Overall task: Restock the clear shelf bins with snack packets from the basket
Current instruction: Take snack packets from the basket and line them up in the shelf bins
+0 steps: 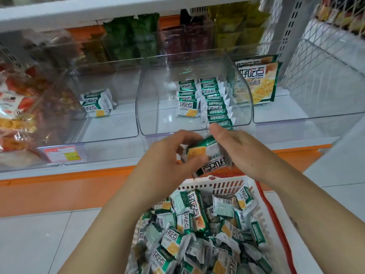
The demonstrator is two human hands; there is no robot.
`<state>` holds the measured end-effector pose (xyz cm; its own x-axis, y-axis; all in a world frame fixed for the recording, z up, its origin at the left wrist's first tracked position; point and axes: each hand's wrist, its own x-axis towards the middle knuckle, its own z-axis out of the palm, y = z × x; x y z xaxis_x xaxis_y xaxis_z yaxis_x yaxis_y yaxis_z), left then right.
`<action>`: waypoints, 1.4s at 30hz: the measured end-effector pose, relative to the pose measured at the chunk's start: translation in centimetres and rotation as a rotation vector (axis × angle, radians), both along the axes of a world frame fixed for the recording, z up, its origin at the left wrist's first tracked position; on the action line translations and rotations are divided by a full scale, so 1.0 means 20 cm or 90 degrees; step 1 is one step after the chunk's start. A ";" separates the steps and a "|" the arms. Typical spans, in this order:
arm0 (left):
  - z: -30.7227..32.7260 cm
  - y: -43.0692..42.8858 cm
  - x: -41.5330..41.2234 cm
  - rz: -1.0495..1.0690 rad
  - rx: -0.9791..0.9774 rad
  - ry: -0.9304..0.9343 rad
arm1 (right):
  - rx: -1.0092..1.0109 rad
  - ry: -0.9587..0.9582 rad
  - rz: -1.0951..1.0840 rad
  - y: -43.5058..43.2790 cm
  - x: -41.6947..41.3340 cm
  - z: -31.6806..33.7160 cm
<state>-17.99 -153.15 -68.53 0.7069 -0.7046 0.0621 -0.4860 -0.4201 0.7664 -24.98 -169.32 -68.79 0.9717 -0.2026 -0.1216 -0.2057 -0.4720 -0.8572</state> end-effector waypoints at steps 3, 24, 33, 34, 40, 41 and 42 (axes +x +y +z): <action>0.05 -0.04 0.04 0.023 -0.087 0.037 | 0.068 -0.106 -0.011 -0.03 0.01 0.01; 0.10 -0.24 0.33 0.028 0.104 -0.247 | -0.133 -0.247 -0.188 -0.20 0.06 -0.08; -0.21 -0.49 0.76 0.156 0.274 -0.171 | -0.334 -0.259 -0.258 -0.28 0.09 -0.28; -0.22 -0.52 0.78 0.153 0.280 -0.168 | -0.334 -0.257 -0.259 -0.28 0.09 -0.29; -0.23 -0.64 0.83 0.123 0.329 -0.193 | -0.318 -0.271 -0.254 -0.30 0.09 -0.30; -0.24 -0.65 0.84 0.114 0.349 -0.198 | -0.317 -0.275 -0.255 -0.30 0.10 -0.30; -0.25 -0.66 0.84 0.104 0.366 -0.202 | -0.315 -0.280 -0.256 -0.30 0.10 -0.31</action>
